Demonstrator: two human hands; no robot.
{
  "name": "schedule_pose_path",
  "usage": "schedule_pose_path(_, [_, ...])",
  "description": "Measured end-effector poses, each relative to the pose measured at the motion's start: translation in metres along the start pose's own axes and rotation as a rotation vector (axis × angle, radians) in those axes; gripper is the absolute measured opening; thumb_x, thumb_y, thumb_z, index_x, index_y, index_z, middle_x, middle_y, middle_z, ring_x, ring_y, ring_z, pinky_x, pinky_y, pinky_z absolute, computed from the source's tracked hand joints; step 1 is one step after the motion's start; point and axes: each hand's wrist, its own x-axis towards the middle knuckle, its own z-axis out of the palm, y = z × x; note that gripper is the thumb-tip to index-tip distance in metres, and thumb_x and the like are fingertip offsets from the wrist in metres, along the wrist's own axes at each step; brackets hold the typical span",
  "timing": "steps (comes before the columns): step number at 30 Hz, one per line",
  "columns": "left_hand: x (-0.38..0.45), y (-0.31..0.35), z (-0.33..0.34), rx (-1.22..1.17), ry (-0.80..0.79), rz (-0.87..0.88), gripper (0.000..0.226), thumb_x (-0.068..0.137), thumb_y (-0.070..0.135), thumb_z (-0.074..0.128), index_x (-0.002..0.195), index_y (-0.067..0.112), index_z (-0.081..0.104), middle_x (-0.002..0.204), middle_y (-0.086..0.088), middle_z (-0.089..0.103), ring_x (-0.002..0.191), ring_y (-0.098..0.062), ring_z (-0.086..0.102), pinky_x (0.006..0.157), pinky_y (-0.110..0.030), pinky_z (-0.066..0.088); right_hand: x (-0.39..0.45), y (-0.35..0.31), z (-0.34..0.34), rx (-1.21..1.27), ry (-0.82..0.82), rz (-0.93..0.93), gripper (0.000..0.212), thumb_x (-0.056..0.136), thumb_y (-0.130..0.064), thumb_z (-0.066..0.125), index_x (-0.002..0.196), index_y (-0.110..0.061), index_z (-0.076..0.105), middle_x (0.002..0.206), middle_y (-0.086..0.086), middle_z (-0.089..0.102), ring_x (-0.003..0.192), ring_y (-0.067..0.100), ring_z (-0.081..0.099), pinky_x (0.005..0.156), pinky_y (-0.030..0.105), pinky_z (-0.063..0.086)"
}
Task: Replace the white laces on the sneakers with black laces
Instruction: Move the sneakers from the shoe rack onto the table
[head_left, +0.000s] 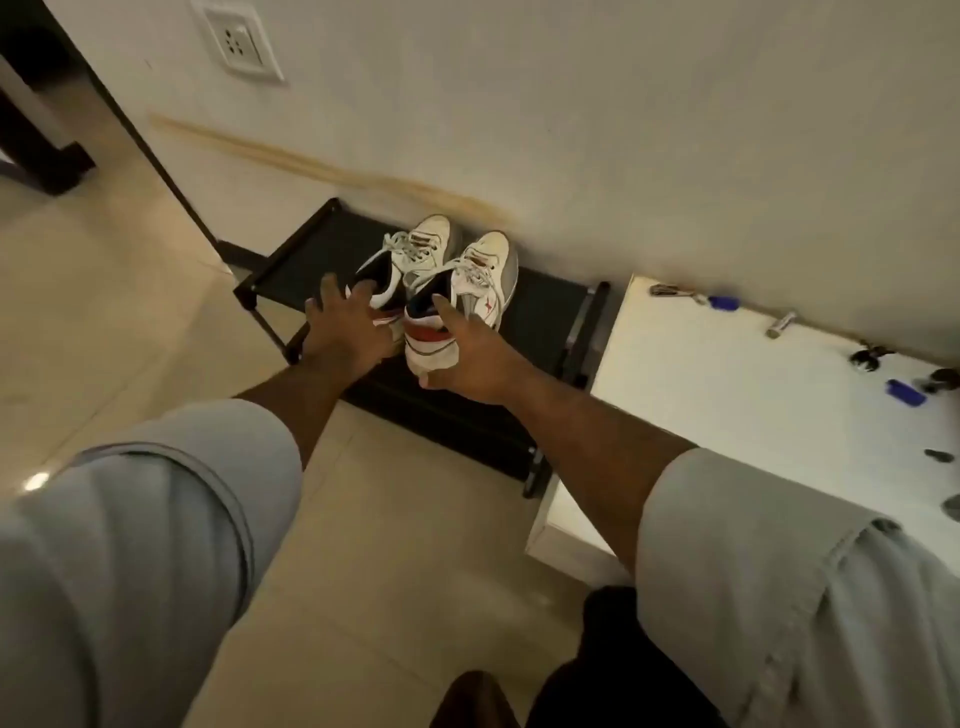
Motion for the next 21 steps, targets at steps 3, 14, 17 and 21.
schedule_pose_path(3, [0.02,-0.007,0.005,-0.158,-0.043,-0.054,0.068,0.084,0.038,0.069,0.143,0.023,0.038,0.148,-0.015,0.031,0.129,-0.038,0.043,0.103,-0.048,0.043,0.015,0.001,0.008,-0.02,-0.024,0.036,0.104,0.072,-0.03,0.081,0.151,-0.032,0.014,0.154,0.013,0.023,0.139,0.033,0.031,0.11,0.045,0.037])
schedule_pose_path(14, [0.001,0.021,0.002,-0.428,0.144,-0.015,0.037,0.08,0.023,0.077,0.113,0.012,0.065,0.113,-0.007,0.067,0.106,-0.022,0.062,0.09,-0.037,0.051,0.014,-0.013,-0.003,-0.036,0.345,0.037,0.032,0.09,-0.029,0.062,0.118,-0.016,0.054,0.115,0.011,0.064,0.106,0.03,0.06,0.088,0.046,0.053])
schedule_pose_path(17, [-0.03,0.05,-0.009,-0.478,0.208,-0.012,0.037,0.081,0.022,0.076,0.115,0.011,0.065,0.115,-0.008,0.067,0.108,-0.023,0.062,0.086,-0.031,0.047,-0.021,-0.014,-0.041,0.008,0.334,0.0,0.033,0.088,-0.021,0.065,0.119,-0.013,0.056,0.118,0.011,0.063,0.11,0.028,0.059,0.09,0.04,0.051])
schedule_pose_path(21, [-0.091,0.096,-0.026,-0.539,0.213,0.06,0.036,0.081,0.024,0.076,0.114,0.014,0.066,0.111,-0.005,0.068,0.104,-0.021,0.063,0.086,-0.034,0.049,-0.104,-0.02,-0.097,0.015,0.354,0.0,0.039,0.083,-0.014,0.071,0.119,-0.012,0.058,0.118,0.007,0.063,0.105,0.021,0.058,0.08,0.027,0.044])
